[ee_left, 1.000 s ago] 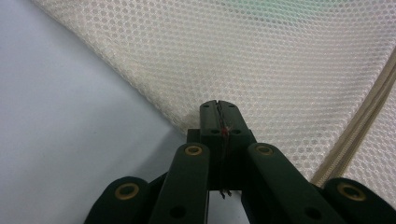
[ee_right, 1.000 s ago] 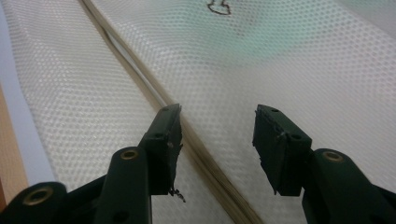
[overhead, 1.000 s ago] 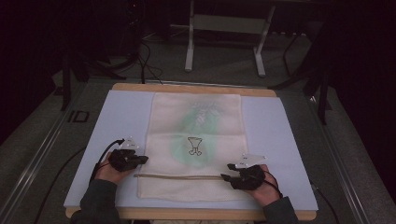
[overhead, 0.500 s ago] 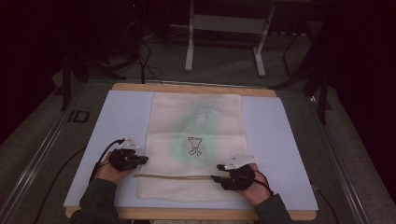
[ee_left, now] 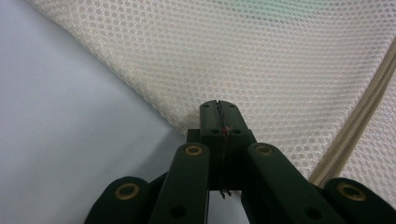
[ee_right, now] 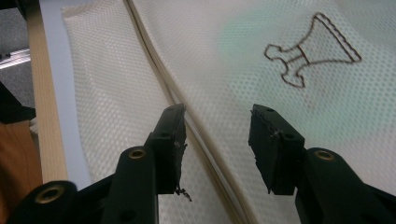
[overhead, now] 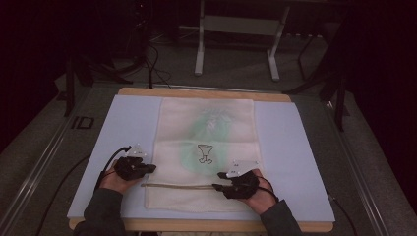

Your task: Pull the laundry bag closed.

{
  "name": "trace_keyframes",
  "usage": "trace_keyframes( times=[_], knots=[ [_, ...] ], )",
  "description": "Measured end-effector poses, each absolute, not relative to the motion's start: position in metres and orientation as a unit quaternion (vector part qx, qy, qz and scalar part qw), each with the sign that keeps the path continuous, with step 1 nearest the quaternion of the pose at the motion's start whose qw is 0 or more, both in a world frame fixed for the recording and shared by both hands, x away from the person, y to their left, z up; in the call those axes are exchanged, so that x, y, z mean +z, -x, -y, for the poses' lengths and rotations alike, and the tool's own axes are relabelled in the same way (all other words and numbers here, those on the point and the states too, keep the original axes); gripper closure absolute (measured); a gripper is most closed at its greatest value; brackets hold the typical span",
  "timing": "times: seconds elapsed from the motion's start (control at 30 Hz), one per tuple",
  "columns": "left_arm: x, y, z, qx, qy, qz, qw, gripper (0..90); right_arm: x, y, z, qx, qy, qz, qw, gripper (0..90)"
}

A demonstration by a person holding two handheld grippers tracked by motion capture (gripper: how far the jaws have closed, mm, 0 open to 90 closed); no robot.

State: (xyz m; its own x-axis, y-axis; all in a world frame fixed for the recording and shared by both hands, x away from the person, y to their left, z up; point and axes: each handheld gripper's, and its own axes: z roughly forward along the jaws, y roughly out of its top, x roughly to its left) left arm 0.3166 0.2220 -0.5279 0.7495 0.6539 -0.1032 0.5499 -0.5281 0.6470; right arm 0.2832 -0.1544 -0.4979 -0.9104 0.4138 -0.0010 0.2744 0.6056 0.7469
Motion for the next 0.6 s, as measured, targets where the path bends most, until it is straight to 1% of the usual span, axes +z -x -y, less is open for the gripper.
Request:
trace_keyframes(
  times=[0.6],
  knots=[
    [-0.528, -0.317, -0.223, 0.073, -0.87, -0.348, 0.343, 89.9, -0.498, -0.286, 0.117, 0.406, -0.156, -0.897, 0.071, 59.1]
  ],
)
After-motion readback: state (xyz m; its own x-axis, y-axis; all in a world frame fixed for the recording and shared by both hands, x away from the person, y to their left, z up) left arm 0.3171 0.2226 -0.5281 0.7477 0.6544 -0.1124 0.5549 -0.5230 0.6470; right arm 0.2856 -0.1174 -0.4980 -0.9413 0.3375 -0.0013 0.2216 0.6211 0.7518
